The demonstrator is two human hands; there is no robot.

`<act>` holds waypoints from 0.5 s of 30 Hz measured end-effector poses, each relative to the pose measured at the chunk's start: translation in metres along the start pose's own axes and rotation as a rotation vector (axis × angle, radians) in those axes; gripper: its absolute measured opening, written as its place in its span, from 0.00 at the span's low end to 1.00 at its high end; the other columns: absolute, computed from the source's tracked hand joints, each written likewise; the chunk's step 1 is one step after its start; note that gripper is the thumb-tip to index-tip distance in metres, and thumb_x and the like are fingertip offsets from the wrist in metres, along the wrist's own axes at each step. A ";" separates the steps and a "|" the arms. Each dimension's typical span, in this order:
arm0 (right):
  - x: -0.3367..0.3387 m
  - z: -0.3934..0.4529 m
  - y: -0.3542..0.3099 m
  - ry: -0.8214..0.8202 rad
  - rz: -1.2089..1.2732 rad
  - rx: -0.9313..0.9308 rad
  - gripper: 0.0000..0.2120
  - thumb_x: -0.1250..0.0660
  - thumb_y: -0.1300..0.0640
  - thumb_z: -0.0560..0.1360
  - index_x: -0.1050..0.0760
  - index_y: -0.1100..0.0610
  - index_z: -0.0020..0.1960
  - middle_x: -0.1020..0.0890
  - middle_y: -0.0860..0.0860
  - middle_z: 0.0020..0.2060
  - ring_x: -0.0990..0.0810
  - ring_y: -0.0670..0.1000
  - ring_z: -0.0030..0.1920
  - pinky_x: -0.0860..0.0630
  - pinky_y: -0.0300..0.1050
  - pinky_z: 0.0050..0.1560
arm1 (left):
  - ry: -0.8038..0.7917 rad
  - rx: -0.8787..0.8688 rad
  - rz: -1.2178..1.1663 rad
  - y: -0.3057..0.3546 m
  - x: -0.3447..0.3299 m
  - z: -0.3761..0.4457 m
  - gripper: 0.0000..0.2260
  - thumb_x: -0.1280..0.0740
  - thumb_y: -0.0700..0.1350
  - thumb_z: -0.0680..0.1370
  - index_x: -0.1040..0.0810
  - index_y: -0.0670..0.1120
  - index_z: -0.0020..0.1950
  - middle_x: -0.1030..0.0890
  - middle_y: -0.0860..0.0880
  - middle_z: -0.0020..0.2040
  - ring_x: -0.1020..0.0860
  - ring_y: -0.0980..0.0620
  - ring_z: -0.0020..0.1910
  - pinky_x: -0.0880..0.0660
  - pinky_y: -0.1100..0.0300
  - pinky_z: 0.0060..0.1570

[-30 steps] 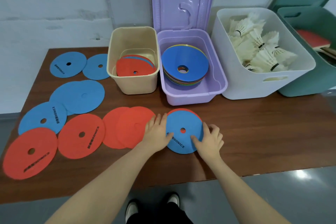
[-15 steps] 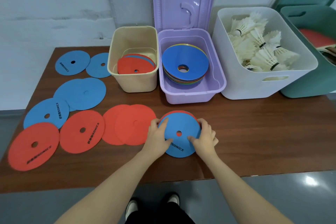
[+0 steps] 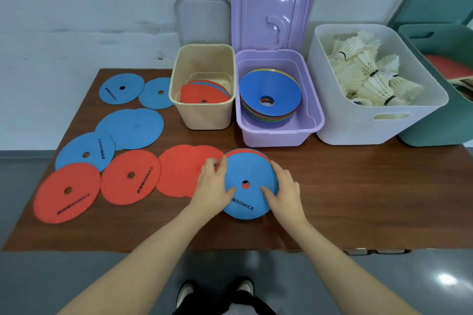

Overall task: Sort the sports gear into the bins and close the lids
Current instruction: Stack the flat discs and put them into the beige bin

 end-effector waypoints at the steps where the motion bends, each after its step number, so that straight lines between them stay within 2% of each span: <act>1: -0.002 0.003 -0.009 -0.009 -0.001 0.033 0.28 0.33 0.57 0.74 0.38 0.52 0.71 0.27 0.50 0.57 0.29 0.49 0.57 0.41 0.40 0.52 | 0.027 -0.003 0.003 -0.004 0.009 -0.004 0.38 0.32 0.50 0.74 0.49 0.45 0.76 0.40 0.44 0.62 0.36 0.47 0.61 0.34 0.56 0.61; 5: -0.014 0.015 -0.055 -0.034 -0.004 0.180 0.27 0.33 0.57 0.74 0.37 0.54 0.71 0.26 0.51 0.57 0.28 0.50 0.56 0.37 0.42 0.51 | 0.167 -0.001 0.043 -0.023 0.051 -0.019 0.37 0.31 0.51 0.73 0.46 0.42 0.75 0.37 0.43 0.60 0.33 0.45 0.58 0.30 0.55 0.56; 9: -0.017 0.037 -0.102 -0.007 0.040 0.287 0.26 0.33 0.56 0.74 0.35 0.57 0.70 0.25 0.54 0.59 0.26 0.54 0.58 0.29 0.51 0.56 | 0.289 0.035 0.088 -0.038 0.096 -0.018 0.37 0.32 0.51 0.73 0.46 0.42 0.75 0.36 0.41 0.62 0.34 0.44 0.60 0.30 0.54 0.58; 15: -0.008 0.097 -0.151 0.046 0.022 0.359 0.28 0.32 0.61 0.72 0.36 0.59 0.70 0.24 0.58 0.56 0.27 0.59 0.57 0.30 0.56 0.55 | 0.394 0.024 0.148 -0.043 0.156 0.023 0.36 0.30 0.50 0.71 0.41 0.39 0.74 0.32 0.37 0.58 0.31 0.39 0.55 0.29 0.47 0.54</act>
Point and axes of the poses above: each hand's wrist, its own z-axis towards the middle knuckle, its own x-axis out of the back of the hand, y = z × x, the point moved 10 cm from there along z, towards the middle knuckle
